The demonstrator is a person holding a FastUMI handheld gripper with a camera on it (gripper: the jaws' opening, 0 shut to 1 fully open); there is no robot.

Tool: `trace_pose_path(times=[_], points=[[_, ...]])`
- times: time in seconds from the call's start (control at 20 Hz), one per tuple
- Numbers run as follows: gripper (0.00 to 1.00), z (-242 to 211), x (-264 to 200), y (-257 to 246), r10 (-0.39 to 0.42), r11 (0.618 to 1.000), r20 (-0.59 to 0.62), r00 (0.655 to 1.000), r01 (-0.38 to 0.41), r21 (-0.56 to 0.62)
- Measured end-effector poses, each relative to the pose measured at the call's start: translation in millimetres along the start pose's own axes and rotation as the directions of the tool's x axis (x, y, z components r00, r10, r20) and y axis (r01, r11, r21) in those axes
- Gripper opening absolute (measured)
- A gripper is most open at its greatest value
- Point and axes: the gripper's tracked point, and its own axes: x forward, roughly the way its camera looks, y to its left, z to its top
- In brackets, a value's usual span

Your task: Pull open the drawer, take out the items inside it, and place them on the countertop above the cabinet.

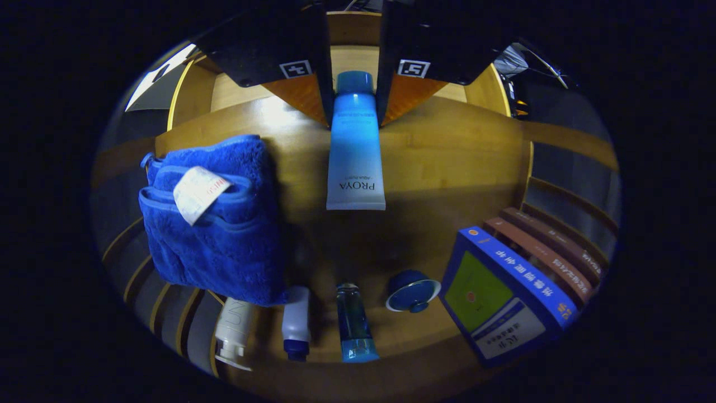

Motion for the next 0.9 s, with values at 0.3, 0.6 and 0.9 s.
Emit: trace_pose_path(times=[0.3,0.6,0.9], points=[[0.43,8,3,4,-0.016,1.0,-0.015,1.0,0.016,-0.022],[0.64,15,-8,-1,-0.02,1.0,0.028,0.999,0.02,-0.008],[1.0,18,-35,9,0.029,1.0,0.166,0.986,-0.028,-0.003]])
